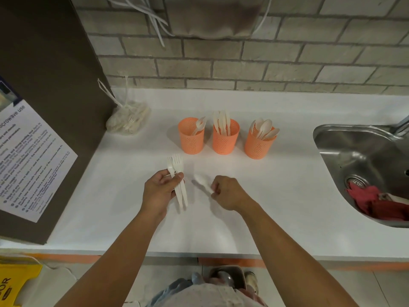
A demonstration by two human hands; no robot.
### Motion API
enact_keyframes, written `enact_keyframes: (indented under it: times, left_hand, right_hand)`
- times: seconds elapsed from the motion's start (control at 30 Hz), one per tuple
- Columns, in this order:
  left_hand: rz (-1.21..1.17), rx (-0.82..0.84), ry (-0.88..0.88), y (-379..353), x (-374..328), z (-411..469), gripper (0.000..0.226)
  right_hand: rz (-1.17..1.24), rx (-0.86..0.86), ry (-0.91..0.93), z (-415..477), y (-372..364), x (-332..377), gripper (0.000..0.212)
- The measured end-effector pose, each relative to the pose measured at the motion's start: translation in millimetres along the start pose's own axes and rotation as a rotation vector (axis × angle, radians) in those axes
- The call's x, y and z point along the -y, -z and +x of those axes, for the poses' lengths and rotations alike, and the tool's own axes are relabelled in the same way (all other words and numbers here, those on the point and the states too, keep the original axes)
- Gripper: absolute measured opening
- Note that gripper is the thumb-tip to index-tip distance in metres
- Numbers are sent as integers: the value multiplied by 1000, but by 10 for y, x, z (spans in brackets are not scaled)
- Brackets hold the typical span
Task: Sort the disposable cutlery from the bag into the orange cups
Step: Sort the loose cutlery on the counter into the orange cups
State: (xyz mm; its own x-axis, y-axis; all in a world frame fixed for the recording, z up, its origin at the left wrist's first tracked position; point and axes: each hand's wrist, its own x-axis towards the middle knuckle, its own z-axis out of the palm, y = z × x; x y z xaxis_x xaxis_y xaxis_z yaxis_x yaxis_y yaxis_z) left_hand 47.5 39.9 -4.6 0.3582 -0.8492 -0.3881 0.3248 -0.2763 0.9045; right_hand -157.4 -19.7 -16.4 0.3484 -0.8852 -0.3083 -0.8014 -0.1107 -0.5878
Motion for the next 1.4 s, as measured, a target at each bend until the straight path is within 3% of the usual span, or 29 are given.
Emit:
enact_keyframes:
  times: [0.4,0.53,0.67,0.83,1.0,1.1,1.2,1.27,1.4]
  left_hand:
    - [-26,108,-94,-754,-425,201,25]
    - [-26,143,-116,-956,-508,261,27]
    - [-21,129,-135,-1131,-560,323,28]
    - [-15,128,-148,-1324,-609,389,27]
    - [12,117,-166,-1456,-672,461,24]
    - [31,103,-182,-1460,-705,515,26]
    - [41,112,-205,-1469,-733,534,22]
    - [42,127,-213,-1482,-752,532,21]
    - [51,159,-219,-1474,-816,542,22]
  right_hand:
    - [748,-436,-25,137,1122,-135,17]
    - [767,-614,-74,257,1502,-304,15]
    - [557,-734,-101,364,1804,-439,20]
    - [365,-704,-110,559,1890,-590,18]
    - [353,-663,-135,669,1830,-714,33]
    - [349,-788,-92,652,1797,-699,36]
    - [350,-923,76,623,1808,-519,25]
    - [381,-859,189,614,1835,-297,20]
    - [367,-504,291,709,1778,147,19]
